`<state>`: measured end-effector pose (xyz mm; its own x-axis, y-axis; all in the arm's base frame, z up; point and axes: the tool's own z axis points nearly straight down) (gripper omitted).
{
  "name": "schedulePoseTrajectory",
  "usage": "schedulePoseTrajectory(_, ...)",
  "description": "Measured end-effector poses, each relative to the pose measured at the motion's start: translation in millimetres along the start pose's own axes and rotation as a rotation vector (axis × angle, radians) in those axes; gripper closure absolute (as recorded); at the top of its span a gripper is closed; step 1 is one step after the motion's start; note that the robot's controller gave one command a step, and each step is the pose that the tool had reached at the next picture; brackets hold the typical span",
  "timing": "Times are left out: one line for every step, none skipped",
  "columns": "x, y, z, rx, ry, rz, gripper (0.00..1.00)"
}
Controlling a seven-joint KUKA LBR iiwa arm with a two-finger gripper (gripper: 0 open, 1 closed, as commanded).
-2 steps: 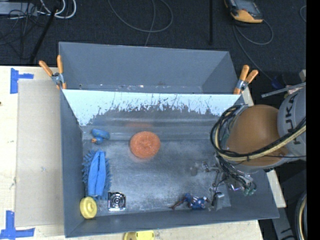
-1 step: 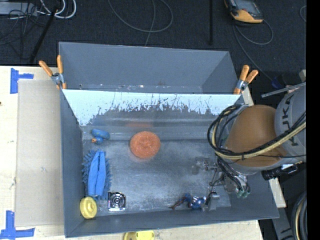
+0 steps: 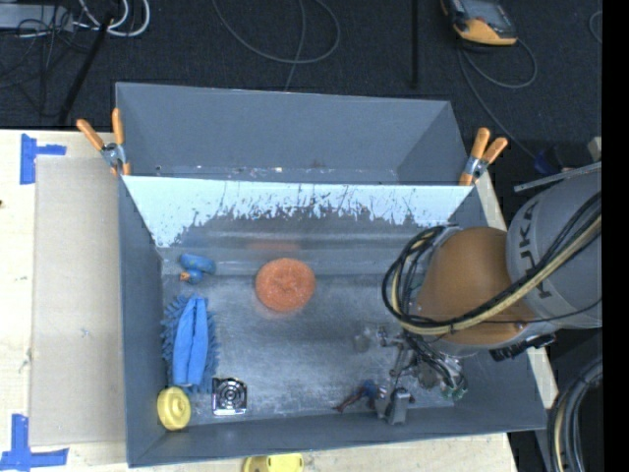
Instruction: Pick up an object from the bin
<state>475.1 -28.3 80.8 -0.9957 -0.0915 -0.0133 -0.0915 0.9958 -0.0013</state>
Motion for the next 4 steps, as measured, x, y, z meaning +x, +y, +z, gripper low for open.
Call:
schedulePoseTrajectory(2.0,9,10,-0.002,0.011,-0.015,1.00)
schedulePoseTrajectory(2.0,9,10,-0.002,0.011,-0.015,1.00)
schedulePoseTrajectory(3.0,10,7,-0.002,0.016,-0.016,1.00)
schedulePoseTrajectory(5.4,10,-14,-0.003,0.025,-0.017,1.00)
